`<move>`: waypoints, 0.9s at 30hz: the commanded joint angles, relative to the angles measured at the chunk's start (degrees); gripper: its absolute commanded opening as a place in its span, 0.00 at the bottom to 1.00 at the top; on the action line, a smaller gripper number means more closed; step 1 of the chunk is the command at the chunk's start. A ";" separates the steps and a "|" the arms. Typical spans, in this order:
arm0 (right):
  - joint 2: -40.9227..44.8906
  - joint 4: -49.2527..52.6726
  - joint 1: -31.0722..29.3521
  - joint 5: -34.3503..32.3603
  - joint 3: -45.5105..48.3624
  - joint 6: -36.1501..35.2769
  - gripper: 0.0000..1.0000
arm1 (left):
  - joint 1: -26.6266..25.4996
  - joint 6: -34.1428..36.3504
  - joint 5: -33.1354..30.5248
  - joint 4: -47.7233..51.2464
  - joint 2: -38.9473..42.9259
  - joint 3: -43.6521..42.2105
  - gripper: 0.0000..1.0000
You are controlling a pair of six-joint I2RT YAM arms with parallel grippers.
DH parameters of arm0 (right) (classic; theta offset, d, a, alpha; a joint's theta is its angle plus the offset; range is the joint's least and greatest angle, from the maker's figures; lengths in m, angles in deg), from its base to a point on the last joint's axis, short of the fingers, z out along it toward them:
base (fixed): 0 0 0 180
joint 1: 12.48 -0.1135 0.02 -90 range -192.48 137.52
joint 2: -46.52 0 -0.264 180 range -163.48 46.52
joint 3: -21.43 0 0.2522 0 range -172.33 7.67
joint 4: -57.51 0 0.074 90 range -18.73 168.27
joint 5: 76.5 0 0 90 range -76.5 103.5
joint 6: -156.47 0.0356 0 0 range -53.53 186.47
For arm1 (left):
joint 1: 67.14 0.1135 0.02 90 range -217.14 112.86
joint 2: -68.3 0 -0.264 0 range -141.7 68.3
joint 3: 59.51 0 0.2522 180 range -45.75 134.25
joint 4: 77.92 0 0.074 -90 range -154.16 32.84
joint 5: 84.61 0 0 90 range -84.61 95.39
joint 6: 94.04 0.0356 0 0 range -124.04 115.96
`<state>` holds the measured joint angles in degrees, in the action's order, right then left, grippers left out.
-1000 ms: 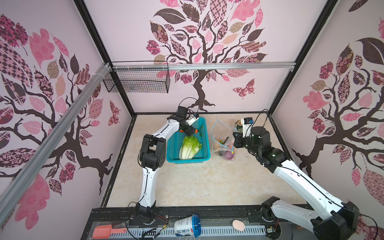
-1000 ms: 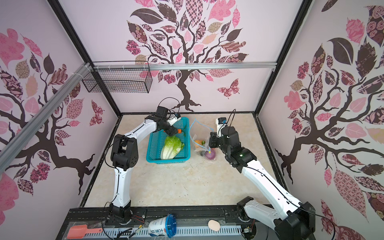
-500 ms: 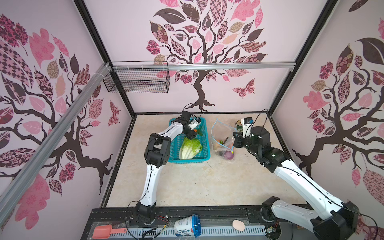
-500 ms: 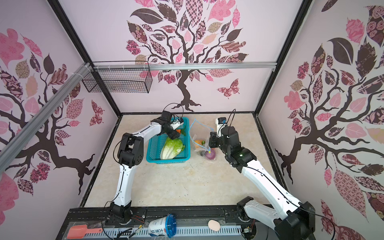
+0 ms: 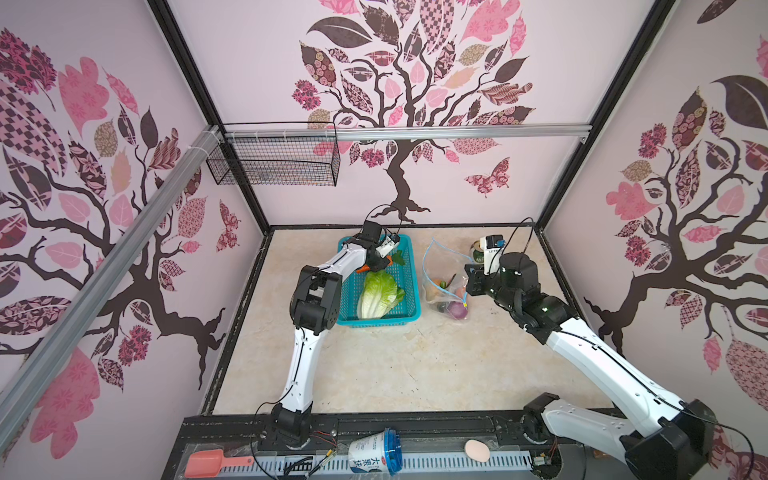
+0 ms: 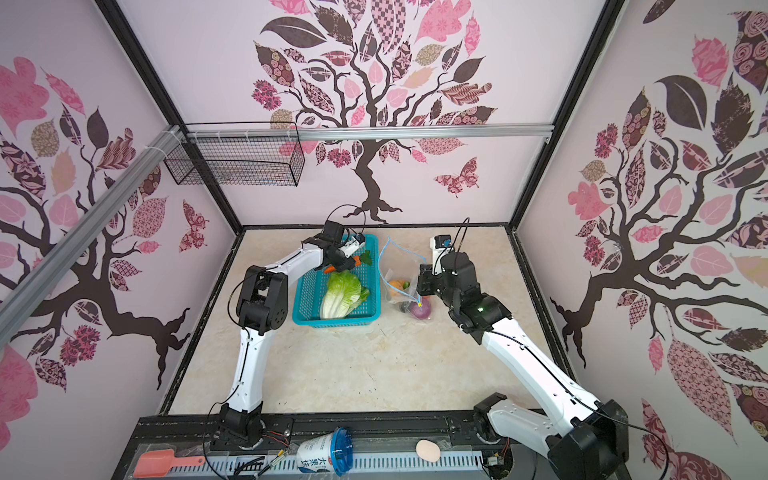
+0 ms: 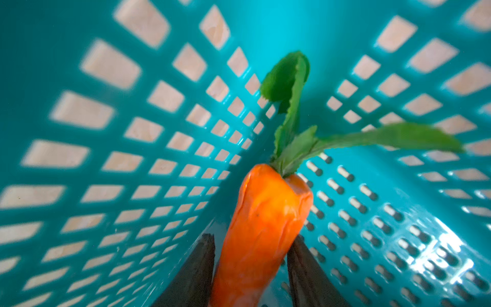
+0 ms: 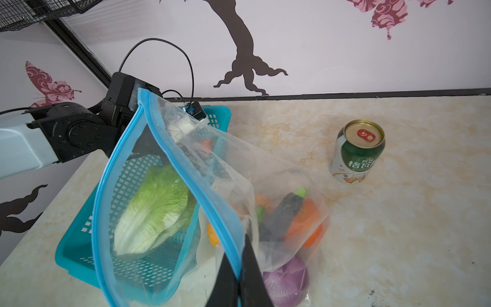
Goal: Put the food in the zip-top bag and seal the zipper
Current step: 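Move the left gripper to the orange carrot and grasp it, then lift the carrot with the left gripper out of the basket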
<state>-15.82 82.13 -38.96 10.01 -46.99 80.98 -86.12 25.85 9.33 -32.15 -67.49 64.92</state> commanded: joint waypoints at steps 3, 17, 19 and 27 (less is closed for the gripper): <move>0.11 -1.16 0.50 0.54 -0.46 -0.08 0.00 | 0.35 -1.97 0.65 0.19 3.73 0.95 0.24; 0.95 -1.56 0.51 0.42 0.10 0.25 0.00 | 0.35 -10.14 6.56 -6.03 21.52 -8.77 0.00; 1.00 -1.79 0.49 0.54 0.22 0.51 0.00 | 0.35 -13.45 7.63 -7.68 25.06 -10.72 0.00; -0.72 -4.38 0.53 2.07 0.29 4.36 0.00 | -0.79 -34.70 17.67 -22.96 41.40 -23.66 0.00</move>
<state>-15.80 79.98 -38.91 11.33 -46.57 83.21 -86.10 2.24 21.86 -46.58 -30.31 45.33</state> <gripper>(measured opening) 0.046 0.181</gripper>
